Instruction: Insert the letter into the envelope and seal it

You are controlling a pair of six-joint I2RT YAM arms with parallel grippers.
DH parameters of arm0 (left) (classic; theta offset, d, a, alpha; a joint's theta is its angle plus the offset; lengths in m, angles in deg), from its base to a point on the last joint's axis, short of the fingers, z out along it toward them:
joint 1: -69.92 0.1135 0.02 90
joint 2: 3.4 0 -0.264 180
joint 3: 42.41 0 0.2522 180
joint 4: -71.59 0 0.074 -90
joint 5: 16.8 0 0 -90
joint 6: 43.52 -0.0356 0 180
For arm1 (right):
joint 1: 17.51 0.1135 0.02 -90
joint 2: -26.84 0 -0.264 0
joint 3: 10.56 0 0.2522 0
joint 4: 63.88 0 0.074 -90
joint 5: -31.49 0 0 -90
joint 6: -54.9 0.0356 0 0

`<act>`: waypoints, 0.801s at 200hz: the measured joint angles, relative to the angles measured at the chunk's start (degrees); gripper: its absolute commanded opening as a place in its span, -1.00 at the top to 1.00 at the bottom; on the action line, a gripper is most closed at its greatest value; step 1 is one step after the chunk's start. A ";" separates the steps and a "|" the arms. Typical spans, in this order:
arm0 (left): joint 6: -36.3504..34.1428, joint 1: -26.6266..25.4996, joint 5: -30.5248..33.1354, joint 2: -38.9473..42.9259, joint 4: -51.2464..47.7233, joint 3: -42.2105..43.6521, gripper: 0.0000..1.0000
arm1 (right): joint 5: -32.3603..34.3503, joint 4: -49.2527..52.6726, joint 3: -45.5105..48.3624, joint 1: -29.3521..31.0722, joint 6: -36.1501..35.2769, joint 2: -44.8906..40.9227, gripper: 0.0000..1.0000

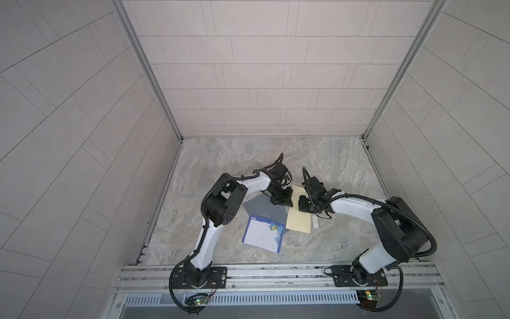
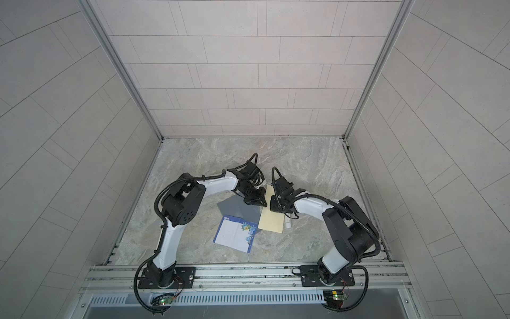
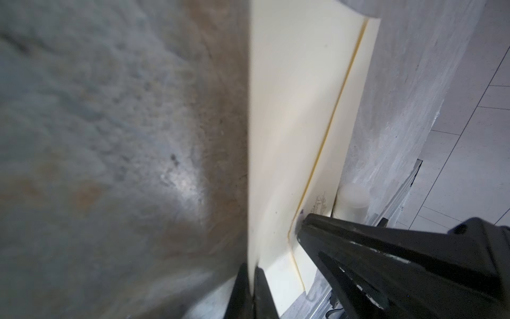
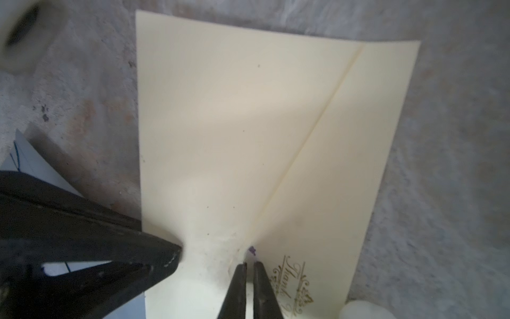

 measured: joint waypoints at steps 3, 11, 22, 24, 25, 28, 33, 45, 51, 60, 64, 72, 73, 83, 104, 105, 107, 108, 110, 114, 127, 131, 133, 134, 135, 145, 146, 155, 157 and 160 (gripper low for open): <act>0.00 0.00 0.00 0.00 -0.02 0.00 1.00 | 0.00 0.02 -0.09 0.09 0.04 0.07 0.77; 0.00 0.00 0.00 0.00 0.00 0.00 1.00 | 0.13 0.00 -0.39 0.39 0.22 0.44 0.77; 0.00 0.00 0.02 0.00 0.00 0.00 1.00 | 0.44 0.09 -1.11 0.96 0.44 1.14 0.77; 0.00 0.00 0.02 0.00 0.00 0.00 1.00 | 0.52 0.15 -1.31 1.09 0.48 1.33 0.77; 0.00 0.00 0.02 0.00 0.00 0.00 1.00 | 0.57 0.17 -1.38 1.14 0.48 1.40 0.77; 0.00 0.00 0.04 0.00 -0.02 0.00 1.00 | 0.76 0.28 -1.70 1.36 0.57 1.68 0.77; 0.00 0.00 0.04 0.00 0.00 0.00 1.00 | 1.03 0.50 -2.21 1.66 0.63 2.14 0.78; 0.00 0.00 0.17 0.00 -0.07 0.02 1.00 | 1.68 1.20 -3.32 2.21 0.92 3.13 0.80; 0.00 0.00 0.26 0.00 -0.09 0.02 1.00 | 1.95 1.55 -3.82 2.38 1.16 3.58 0.81; 0.00 0.07 0.33 0.00 -0.11 0.02 1.00 | 2.21 1.77 -4.37 2.49 1.51 4.13 0.83; 0.00 0.13 0.35 0.00 -0.11 0.04 1.00 | 2.29 1.81 -4.55 2.49 1.66 4.33 0.83; 0.00 0.22 0.42 0.00 -0.13 0.07 1.00 | 2.32 1.77 -4.72 2.51 1.92 4.48 0.85; 0.00 0.22 0.42 0.00 -0.13 0.07 1.00 | 2.32 1.77 -4.74 2.51 1.99 4.48 0.85; 0.00 0.26 0.52 0.04 -0.04 0.20 1.00 | 2.32 1.77 -4.76 2.51 2.21 4.50 0.86; -0.02 0.24 0.55 0.07 0.04 0.26 1.00 | 2.34 1.92 -4.79 2.49 1.95 4.26 0.85; -0.02 0.24 0.55 0.07 0.04 0.26 1.00 | 2.34 1.97 -4.81 2.49 1.92 4.24 0.85; -0.02 0.24 0.55 0.07 0.04 0.26 1.00 | 2.36 2.03 -4.85 2.49 1.90 4.24 0.86; -0.02 0.24 0.55 0.04 0.04 0.26 1.00 | 2.36 2.05 -4.85 2.49 1.86 4.24 0.86; -0.02 0.24 0.55 0.07 0.02 0.26 1.00 | 2.36 2.16 -4.90 2.49 1.79 4.24 0.86; -0.02 0.24 0.55 0.07 0.04 0.26 1.00 | 2.40 2.40 -5.01 2.49 1.66 4.24 0.85; -0.02 0.24 0.50 0.07 0.02 0.26 1.00 | 2.51 3.32 -5.49 2.49 1.20 4.22 0.86; -0.02 0.24 0.50 0.07 0.02 0.26 1.00 | 2.49 3.69 -5.60 2.49 1.05 4.22 0.86; -0.02 0.24 0.50 0.07 0.02 0.26 1.00 | 2.49 3.93 -5.66 2.49 1.01 4.22 0.86; -0.02 0.24 0.50 0.07 0.02 0.26 1.00 | 2.49 4.09 -5.70 2.49 0.96 4.22 0.86; -0.02 0.22 0.50 0.07 0.02 0.26 1.00 | 2.49 4.15 -5.70 2.49 0.94 4.22 0.86; -0.02 0.17 0.50 0.07 0.02 0.31 1.00 | 2.47 5.14 -5.99 2.51 0.74 4.22 0.86; -0.02 0.17 0.50 0.07 0.02 0.31 1.00 | 2.45 5.29 -6.03 2.51 0.72 4.22 0.86; -0.02 0.15 0.50 0.07 0.02 0.31 1.00 | 2.32 5.92 -6.12 2.51 0.61 4.22 0.87; -0.02 0.15 0.48 0.07 0.04 0.31 1.00 | 2.29 6.01 -6.12 2.51 0.61 4.20 0.86; -0.02 0.15 0.48 0.07 0.04 0.31 1.00 | 2.25 6.08 -6.12 2.51 0.61 4.17 0.86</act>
